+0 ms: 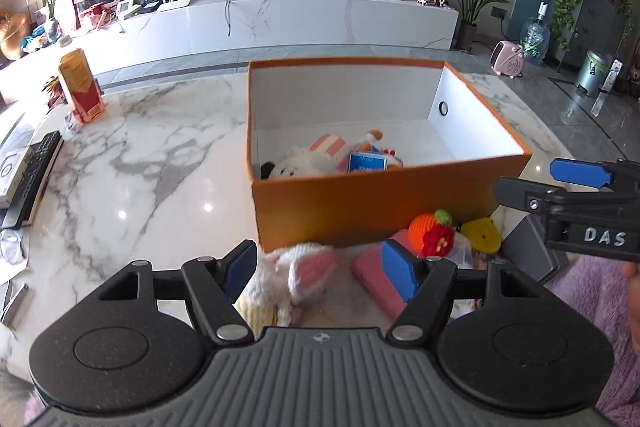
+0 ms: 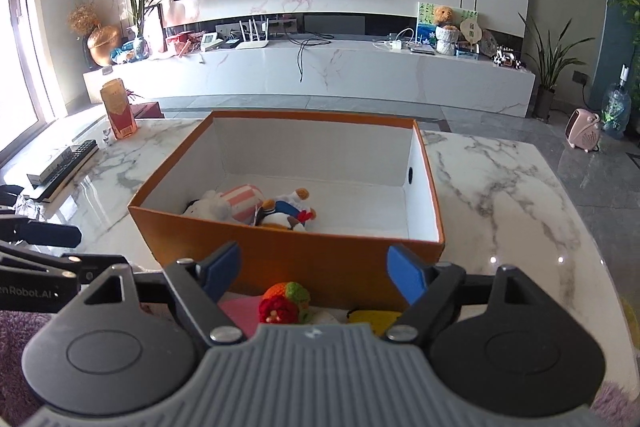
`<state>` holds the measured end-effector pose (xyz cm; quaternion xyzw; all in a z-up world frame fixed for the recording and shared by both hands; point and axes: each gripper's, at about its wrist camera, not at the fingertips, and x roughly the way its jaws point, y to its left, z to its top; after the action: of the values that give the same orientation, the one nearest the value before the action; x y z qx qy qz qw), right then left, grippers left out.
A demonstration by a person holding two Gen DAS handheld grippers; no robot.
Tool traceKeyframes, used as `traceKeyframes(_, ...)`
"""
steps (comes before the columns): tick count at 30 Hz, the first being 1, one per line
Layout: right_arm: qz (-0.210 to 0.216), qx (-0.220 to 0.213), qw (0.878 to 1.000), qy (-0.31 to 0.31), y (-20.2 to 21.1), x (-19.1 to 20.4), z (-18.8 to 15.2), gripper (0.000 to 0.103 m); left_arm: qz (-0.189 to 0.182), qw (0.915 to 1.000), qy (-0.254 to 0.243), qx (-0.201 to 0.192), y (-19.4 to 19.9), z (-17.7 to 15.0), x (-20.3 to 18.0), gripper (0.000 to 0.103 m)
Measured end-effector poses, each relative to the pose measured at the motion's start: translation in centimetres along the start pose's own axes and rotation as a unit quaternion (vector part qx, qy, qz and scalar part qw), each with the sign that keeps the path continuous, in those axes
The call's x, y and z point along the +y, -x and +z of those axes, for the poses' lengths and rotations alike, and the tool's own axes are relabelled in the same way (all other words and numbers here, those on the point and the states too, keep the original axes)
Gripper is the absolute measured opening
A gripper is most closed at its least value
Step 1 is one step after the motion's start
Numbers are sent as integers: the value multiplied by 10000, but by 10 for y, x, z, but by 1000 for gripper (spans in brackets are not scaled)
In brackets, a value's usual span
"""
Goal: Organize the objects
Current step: 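Grasp the crocheted white-pink bunny with left tool while right grasps the crocheted red fruit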
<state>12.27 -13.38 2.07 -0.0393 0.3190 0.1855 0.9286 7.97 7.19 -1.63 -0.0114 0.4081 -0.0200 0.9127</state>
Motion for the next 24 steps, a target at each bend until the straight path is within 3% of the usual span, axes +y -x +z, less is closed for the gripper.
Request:
traceKeyframes(11,395,511,9968,-465,-10,0,-29,83,-49,9999,-5,146,4,-38,2,86)
traceKeyframes(19,567,843,9945,-249,-26,14,-40,69,285,9982,-461,267,-13,-32,10,86)
traceKeyframes(24,548,883,9943,-228,-36,17,-37,65,157,9950,-825,537,-34,-21,15,86)
